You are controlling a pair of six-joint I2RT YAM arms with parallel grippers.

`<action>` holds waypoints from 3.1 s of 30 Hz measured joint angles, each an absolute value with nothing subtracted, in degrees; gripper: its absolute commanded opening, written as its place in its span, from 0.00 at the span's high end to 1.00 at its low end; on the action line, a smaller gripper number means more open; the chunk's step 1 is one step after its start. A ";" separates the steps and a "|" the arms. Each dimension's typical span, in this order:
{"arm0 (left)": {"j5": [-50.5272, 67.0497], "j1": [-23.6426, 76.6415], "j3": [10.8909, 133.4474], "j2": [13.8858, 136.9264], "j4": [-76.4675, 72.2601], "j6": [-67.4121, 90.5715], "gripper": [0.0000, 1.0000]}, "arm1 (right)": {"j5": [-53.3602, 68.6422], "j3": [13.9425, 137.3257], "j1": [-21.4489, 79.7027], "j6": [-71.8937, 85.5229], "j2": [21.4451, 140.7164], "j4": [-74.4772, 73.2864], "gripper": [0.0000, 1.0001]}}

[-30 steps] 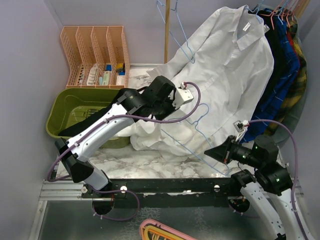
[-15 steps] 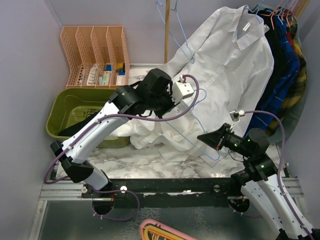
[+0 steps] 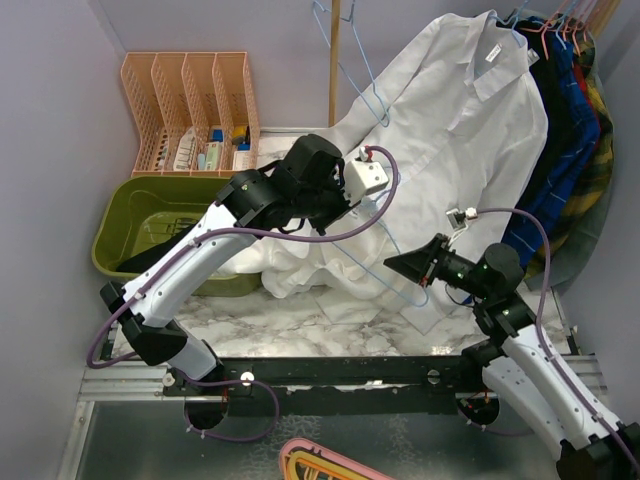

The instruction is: Place the shirt on the hanger

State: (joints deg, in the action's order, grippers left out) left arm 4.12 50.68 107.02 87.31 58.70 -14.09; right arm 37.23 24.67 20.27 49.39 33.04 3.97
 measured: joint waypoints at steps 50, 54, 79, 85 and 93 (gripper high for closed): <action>58.67 25.45 128.79 118.08 79.46 -43.99 0.13 | 26.02 18.55 28.08 39.51 57.95 29.17 0.99; 58.70 25.45 133.34 120.60 80.09 -44.07 0.15 | 25.93 18.57 28.14 38.41 57.52 28.75 0.99; 64.27 27.20 131.35 125.25 80.42 -44.62 0.60 | 25.69 18.57 28.21 37.06 56.27 26.94 0.99; 63.94 28.69 127.74 125.25 79.61 -45.43 1.00 | 25.67 18.57 28.36 36.51 55.48 25.08 0.99; 62.30 29.02 124.81 121.80 78.26 -45.63 1.00 | 23.44 20.05 28.53 35.70 52.86 19.57 0.01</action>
State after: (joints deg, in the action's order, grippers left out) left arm 62.30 29.02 124.81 121.80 78.26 -45.63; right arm 23.44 20.05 28.53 35.70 52.86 19.57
